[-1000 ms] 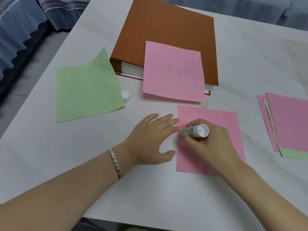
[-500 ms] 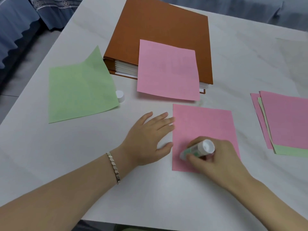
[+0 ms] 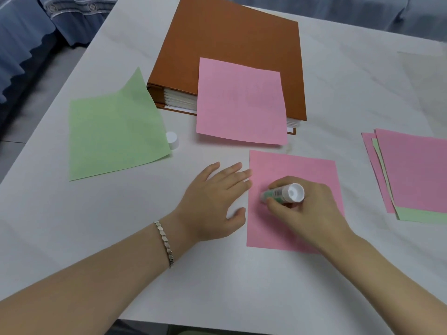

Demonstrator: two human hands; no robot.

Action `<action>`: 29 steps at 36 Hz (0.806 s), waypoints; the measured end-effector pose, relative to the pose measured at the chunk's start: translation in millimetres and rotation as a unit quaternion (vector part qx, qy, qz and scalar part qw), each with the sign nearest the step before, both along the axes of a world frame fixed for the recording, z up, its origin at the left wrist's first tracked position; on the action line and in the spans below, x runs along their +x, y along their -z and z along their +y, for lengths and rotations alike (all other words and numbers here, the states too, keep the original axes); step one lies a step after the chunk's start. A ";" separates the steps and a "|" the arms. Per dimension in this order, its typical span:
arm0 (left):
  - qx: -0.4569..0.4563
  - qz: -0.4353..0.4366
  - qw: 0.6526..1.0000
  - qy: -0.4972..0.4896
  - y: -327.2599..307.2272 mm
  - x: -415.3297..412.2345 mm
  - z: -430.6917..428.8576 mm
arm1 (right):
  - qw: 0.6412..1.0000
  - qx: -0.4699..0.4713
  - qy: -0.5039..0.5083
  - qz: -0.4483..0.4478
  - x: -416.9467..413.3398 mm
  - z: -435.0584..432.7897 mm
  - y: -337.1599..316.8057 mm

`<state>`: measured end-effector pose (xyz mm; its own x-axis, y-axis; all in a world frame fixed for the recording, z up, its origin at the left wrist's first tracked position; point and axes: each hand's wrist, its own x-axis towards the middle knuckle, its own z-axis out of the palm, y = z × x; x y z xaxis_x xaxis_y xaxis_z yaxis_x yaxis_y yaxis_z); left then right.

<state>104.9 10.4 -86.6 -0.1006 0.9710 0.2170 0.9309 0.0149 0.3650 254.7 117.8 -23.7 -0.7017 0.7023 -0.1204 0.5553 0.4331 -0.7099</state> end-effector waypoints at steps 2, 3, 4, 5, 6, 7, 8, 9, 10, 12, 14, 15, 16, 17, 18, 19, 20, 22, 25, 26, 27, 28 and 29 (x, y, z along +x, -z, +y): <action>0.000 -0.001 1.000 -0.001 -0.3 0.2 0.0 | 1.000 -0.005 -0.006 -0.002 6.5 -5.4 -1.0; 0.001 -0.002 1.000 -0.001 -0.6 0.2 0.1 | 1.000 -0.010 -0.012 -0.004 10.2 -7.9 -1.3; 0.001 -0.003 1.000 -0.001 -0.7 0.3 0.1 | 1.000 -0.012 -0.018 -0.008 14.3 -10.3 -1.2; 0.000 -0.003 1.000 -0.001 -0.8 0.2 0.2 | 1.000 -0.014 -0.025 -0.012 18.1 -12.8 -1.2; -0.001 -0.003 1.000 -0.001 -1.0 0.2 0.3 | 0.999 -0.016 -0.031 -0.015 21.9 -15.5 -1.3; -0.003 -0.003 1.000 0.000 -1.1 0.1 0.3 | 0.999 -0.019 -0.038 -0.018 25.2 -18.1 -1.7; -0.003 -0.004 1.000 0.000 -1.1 0.1 0.3 | 0.998 -0.022 -0.045 -0.022 28.0 -20.5 -2.7; -0.003 -0.004 1.000 0.000 -1.1 0.1 0.3 | 0.998 -0.026 -0.052 -0.029 30.0 -22.2 -4.1; -0.003 -0.003 1.000 0.000 -1.1 0.2 0.2 | 0.997 -0.031 -0.058 -0.040 30.8 -22.8 -6.4; -0.003 0.000 1.000 -0.001 -0.6 0.3 -0.1 | 0.995 -0.053 -0.054 -0.059 30.1 -18.8 -9.4; -0.003 0.002 1.000 -0.003 0.2 0.2 0.1 | 0.997 -0.058 -0.020 -0.041 27.4 -10.8 -10.1; -0.003 0.003 1.000 -0.003 0.6 0.2 0.4 | 0.998 -0.053 0.006 -0.021 25.2 -5.9 -9.9; -0.004 0.004 1.000 -0.003 0.8 0.3 0.8 | 0.998 -0.048 0.033 -0.002 22.3 -0.9 -9.3; -0.004 0.005 1.000 -0.002 0.8 0.3 1.3 | 0.997 -0.046 0.055 0.014 18.7 3.8 -8.6; -0.005 0.007 1.000 -0.001 0.9 0.4 1.5 | 0.996 -0.042 0.069 0.021 14.9 7.9 -7.4; -0.005 0.008 1.000 0.000 0.8 0.5 1.5 | 0.996 -0.035 0.074 0.019 11.6 11.5 -5.4; -0.005 0.009 1.000 0.000 0.8 0.5 1.3 | 0.997 -0.026 0.072 0.012 8.4 14.2 -3.3; -0.003 0.013 1.000 0.000 0.7 0.7 0.9 | 0.998 -0.013 0.064 -0.001 4.1 17.5 1.8; -0.001 0.014 1.000 -0.003 -0.3 1.1 1.3 | 0.998 -0.002 0.060 -0.003 3.0 16.5 5.9; -0.002 0.014 1.000 -0.003 -0.4 1.1 1.6 | 0.998 0.002 0.058 0.000 3.8 15.0 6.0; -0.003 0.013 1.000 -0.003 -0.5 1.0 1.6 | 0.998 0.005 0.055 0.002 5.4 13.0 5.7; -0.005 0.011 1.000 -0.004 -0.6 1.1 1.5 | 0.999 0.008 0.050 0.004 7.4 10.5 5.0; -0.006 0.009 1.000 -0.005 -0.8 1.0 1.3 | 0.999 0.009 0.044 0.005 9.8 7.9 4.3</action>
<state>105.9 11.8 -85.9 -0.1059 0.9727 0.2064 0.9374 0.0284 0.3470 264.5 125.7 -28.0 -0.6378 0.7637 -0.1002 0.5855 0.3961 -0.7073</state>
